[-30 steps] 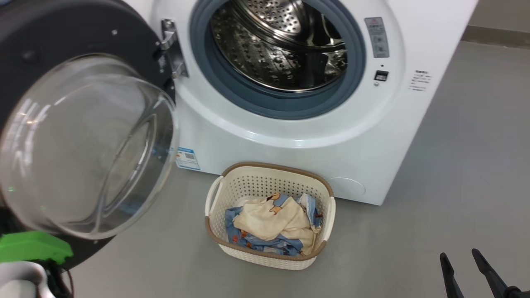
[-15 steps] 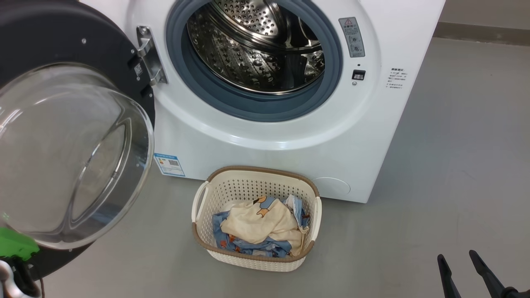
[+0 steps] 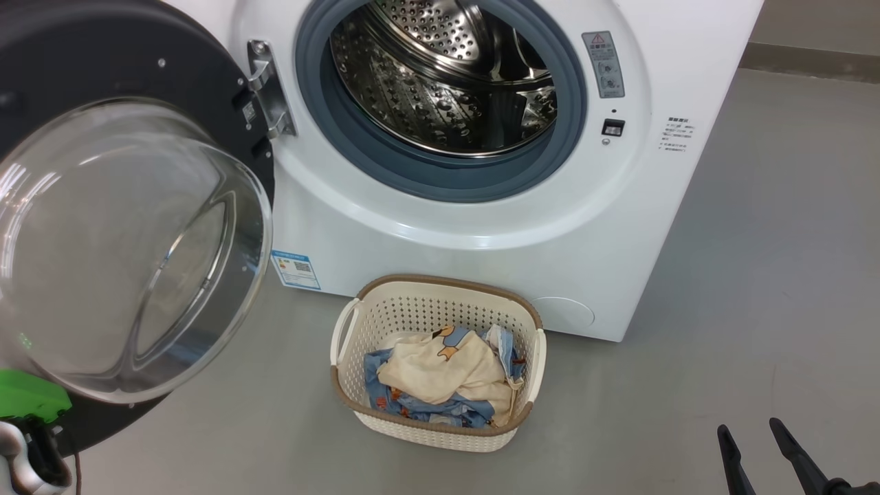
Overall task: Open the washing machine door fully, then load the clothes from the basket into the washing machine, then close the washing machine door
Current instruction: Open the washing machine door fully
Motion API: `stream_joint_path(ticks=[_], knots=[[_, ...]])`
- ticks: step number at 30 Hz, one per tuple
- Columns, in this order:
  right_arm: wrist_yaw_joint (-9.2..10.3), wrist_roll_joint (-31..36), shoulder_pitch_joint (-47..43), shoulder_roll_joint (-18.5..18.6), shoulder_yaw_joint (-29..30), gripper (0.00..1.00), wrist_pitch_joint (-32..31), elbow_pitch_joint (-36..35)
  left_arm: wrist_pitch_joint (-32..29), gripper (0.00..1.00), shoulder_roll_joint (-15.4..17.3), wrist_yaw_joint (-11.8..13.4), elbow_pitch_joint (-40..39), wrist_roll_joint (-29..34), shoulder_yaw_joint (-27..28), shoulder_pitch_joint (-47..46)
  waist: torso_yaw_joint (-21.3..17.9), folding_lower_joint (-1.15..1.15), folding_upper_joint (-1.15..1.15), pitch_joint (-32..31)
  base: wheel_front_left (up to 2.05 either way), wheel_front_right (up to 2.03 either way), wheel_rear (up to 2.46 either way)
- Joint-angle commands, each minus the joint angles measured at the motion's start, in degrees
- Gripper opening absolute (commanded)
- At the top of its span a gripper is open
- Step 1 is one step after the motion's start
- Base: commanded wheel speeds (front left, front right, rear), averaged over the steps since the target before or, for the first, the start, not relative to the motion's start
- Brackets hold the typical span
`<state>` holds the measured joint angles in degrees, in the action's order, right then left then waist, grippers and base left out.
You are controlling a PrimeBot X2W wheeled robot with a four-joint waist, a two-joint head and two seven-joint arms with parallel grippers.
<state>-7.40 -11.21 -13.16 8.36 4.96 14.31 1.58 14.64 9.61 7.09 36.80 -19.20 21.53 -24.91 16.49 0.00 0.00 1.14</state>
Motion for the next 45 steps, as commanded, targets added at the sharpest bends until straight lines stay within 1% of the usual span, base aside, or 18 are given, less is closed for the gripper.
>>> stream_joint_path(ticks=[1,7,13,14,15,16,18,19,21,22,23,24,26,28,31,35,40,45], knots=[[-0.09,-0.4,0.7,0.8,-1.1,1.0,0.7,-1.1,0.4,0.0,2.4,-0.2,-1.8,0.7,2.1,-2.1,0.3,0.0,0.0,0.0,0.0,0.0,0.0],[-0.09,-0.4,0.6,0.7,-1.1,1.0,0.7,-1.2,0.4,0.0,-0.4,-1.0,-5.1,2.7,3.1,-1.1,1.0,0.0,0.0,-0.1,0.0,0.0,0.0],[-0.09,-0.3,0.5,0.4,-1.1,1.0,0.7,-1.1,0.4,0.0,-2.3,-2.7,-9.9,4.2,3.1,0.3,1.4,0.0,0.0,-0.4,0.0,0.0,0.0],[-0.09,-0.3,0.6,0.4,-1.1,1.0,0.7,-1.1,0.4,0.1,-2.6,-2.9,-10.7,4.4,3.0,0.6,1.4,0.0,0.0,-0.4,0.0,0.0,0.0],[-0.09,-0.3,0.6,0.3,-1.1,1.0,0.7,-1.1,0.4,0.27,-2.9,-3.2,-11.5,4.6,2.8,1.0,1.5,0.0,0.0,-0.5,0.0,0.0,0.0],[-0.09,-0.4,0.6,0.3,-1.1,1.0,0.7,-1.0,0.4,0.31,-3.2,-3.5,-12.3,4.7,2.7,1.3,1.5,0.0,0.0,-0.6,0.0,0.0,0.0],[-0.09,-0.4,0.6,0.1,-1.1,1.0,0.7,-1.0,0.4,0.37,-3.8,-4.0,-13.9,4.8,2.2,2.0,1.6,0.0,0.0,-0.8,0.0,0.0,0.0],[-0.09,-0.4,0.5,0.1,-1.1,1.0,0.7,-1.0,0.4,0.43,-4.0,-4.3,-14.5,4.9,1.9,2.4,1.6,0.0,0.0,-0.9,0.0,0.0,0.0],[-0.09,-0.4,0.6,0.0,-1.1,1.0,0.7,-0.9,0.4,0.64,-4.5,-4.8,-16.0,5.0,1.2,3.0,1.6,0.0,0.0,-1.0,0.0,0.0,0.0],[-0.09,-0.4,0.6,0.0,-1.1,1.0,0.7,-0.9,0.4,0.71,-4.7,-5.0,-16.7,5.1,0.7,3.4,1.6,0.0,0.0,-1.1,0.0,0.0,0.0],[-0.09,-0.5,0.7,-0.1,-1.2,1.0,0.7,-0.8,0.4,0.93,-5.2,-5.3,-18.3,5.0,-0.3,4.2,1.6,0.0,0.0,-1.2,0.0,0.0,0.0],[-0.09,-0.5,0.7,-0.1,-1.2,1.0,0.7,-0.8,0.4,1.0,-5.4,-5.5,-19.1,4.9,-0.8,4.5,1.6,0.0,0.0,-1.3,0.0,0.0,0.0],[-0.09,-0.5,0.7,-0.2,-1.3,1.0,0.7,-0.8,0.3,1.0,-5.8,-6.3,-20.8,4.1,-2.1,5.2,1.5,0.0,0.0,-1.4,0.0,0.0,0.0],[-0.09,-0.4,0.8,-0.3,-1.3,1.0,0.7,-0.7,-0.1,1.0,-6.1,-8.0,-22.7,2.8,-3.9,5.8,1.3,0.0,0.0,-1.6,0.0,0.0,0.0],[-0.09,-0.4,0.8,-0.3,-1.3,1.0,0.7,-0.8,-0.1,1.0,-6.4,-9.6,-26.1,1.5,-6.6,7.1,0.9,0.0,0.0,-1.7,0.0,0.0,0.0],[-0.09,-0.3,1.0,-0.3,-1.4,1.0,0.7,-0.9,-0.8,1.0,-6.6,-11.7,-29.6,-0.9,-11.5,9.4,-0.3,0.0,0.0,-1.9,0.0,0.0,0.0],[-0.09,-0.1,1.4,-0.3,-1.7,1.0,0.7,-1.0,-1.1,1.0,-6.7,-12.7,-31.5,-3.1,-15.4,12.1,-2.1,0.0,0.0,-1.9,0.0,0.0,0.0],[-0.09,0.1,1.9,-0.1,-1.7,1.0,0.7,-1.3,-1.1,1.0,-6.7,-13.7,-30.5,-5.8,-19.5,15.3,-5.1,0.0,0.0,-1.7,0.0,0.0,0.0]])
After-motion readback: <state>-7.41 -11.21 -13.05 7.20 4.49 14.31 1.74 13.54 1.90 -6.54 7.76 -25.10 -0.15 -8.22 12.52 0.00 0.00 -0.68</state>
